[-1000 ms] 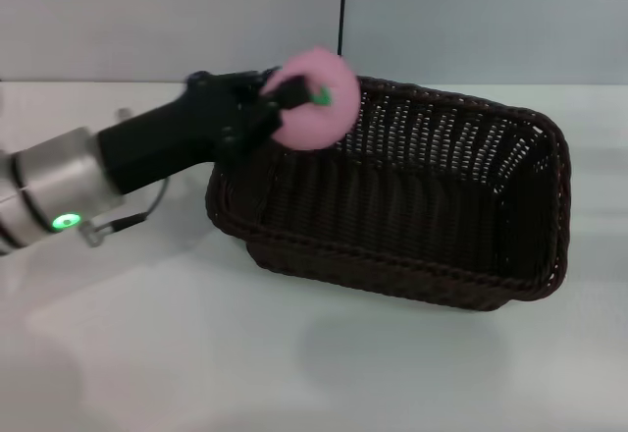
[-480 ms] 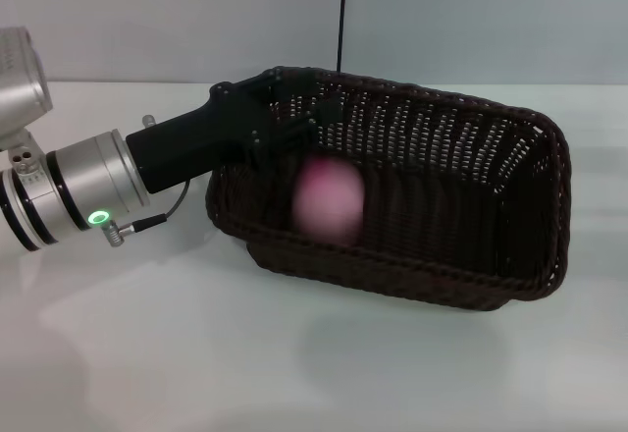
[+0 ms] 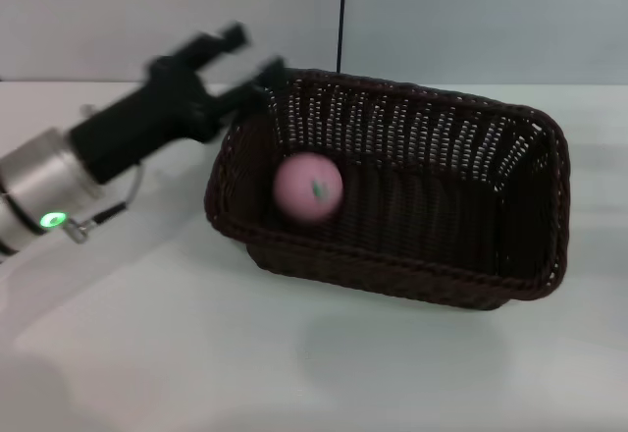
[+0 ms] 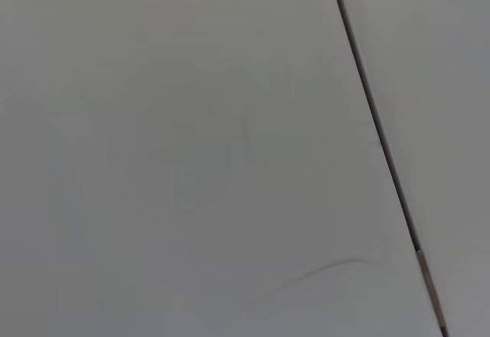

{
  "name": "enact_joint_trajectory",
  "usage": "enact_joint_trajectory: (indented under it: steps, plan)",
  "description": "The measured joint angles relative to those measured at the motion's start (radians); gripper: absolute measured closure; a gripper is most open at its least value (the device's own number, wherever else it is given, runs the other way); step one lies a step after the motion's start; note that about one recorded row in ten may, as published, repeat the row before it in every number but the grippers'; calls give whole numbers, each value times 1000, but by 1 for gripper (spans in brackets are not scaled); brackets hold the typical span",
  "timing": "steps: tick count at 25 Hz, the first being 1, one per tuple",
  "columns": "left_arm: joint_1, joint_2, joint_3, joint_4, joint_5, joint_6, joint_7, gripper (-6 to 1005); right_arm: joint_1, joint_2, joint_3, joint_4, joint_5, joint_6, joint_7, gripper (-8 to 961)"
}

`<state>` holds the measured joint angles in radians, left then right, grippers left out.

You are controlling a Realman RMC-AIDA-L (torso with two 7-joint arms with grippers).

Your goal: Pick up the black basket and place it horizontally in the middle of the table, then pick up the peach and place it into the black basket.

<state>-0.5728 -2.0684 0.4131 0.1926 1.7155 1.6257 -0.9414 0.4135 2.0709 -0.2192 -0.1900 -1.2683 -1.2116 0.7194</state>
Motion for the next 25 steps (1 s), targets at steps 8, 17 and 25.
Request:
enact_joint_trajectory:
  steps: [8, 17, 25]
  plan:
    - [185, -2, -188, -169, -343, 69, 328, 201, -24, 0, 18, -3, 18, -7, 0, 448]
    - [281, -3, -438, -315, -365, 82, 709, 200, -42, 2, 24, -6, 55, -1, 0, 448]
    - [288, -2, -445, -320, -365, 73, 728, 201, -42, 1, 26, -6, 56, -1, 0, 448]
